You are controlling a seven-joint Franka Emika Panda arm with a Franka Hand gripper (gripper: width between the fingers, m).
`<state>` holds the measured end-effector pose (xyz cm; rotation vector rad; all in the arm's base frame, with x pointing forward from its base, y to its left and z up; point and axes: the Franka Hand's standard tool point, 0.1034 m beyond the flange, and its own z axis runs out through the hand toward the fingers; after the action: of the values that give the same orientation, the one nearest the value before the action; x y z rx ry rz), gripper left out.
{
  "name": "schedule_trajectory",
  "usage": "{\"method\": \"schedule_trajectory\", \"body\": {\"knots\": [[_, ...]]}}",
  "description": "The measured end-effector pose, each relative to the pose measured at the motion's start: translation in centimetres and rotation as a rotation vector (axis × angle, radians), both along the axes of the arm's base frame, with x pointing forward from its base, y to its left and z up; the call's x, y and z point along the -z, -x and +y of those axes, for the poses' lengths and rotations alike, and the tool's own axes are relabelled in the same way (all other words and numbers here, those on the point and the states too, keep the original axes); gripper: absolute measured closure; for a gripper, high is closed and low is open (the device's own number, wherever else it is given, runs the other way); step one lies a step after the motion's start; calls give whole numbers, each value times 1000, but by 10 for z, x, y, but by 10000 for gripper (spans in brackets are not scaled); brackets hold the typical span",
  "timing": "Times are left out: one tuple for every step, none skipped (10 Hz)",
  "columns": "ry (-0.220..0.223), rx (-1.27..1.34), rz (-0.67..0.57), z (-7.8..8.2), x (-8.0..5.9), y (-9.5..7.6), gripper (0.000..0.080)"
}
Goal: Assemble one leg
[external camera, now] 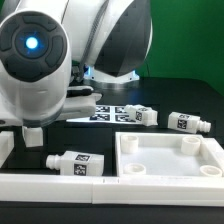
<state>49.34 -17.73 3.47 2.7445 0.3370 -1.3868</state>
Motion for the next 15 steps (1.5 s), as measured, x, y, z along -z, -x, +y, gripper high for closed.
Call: {"method": "schedule_trajectory", "body": {"knots": [[0,-1,-2,0,0,-1,150],[-1,-3,-2,1,0,-1,150],[-1,-3,-2,1,0,-1,150],[2,-7,-6,1,2,-1,150],[1,-14,-10,2,8,1,150],[3,-16,-1,1,13,9,150],[3,-12,9,1,16,14,150],[8,-10,17,3,18,18,150],[13,-7,25,5,20,22,150],[11,-6,27,5,20,22,150],[11,-6,27,5,20,23,267],[10,-6,27,5,20,23,401],[10,-6,27,5,20,23,401],[10,-6,27,5,20,23,517],[10,-7,27,6,20,22,517]]}}
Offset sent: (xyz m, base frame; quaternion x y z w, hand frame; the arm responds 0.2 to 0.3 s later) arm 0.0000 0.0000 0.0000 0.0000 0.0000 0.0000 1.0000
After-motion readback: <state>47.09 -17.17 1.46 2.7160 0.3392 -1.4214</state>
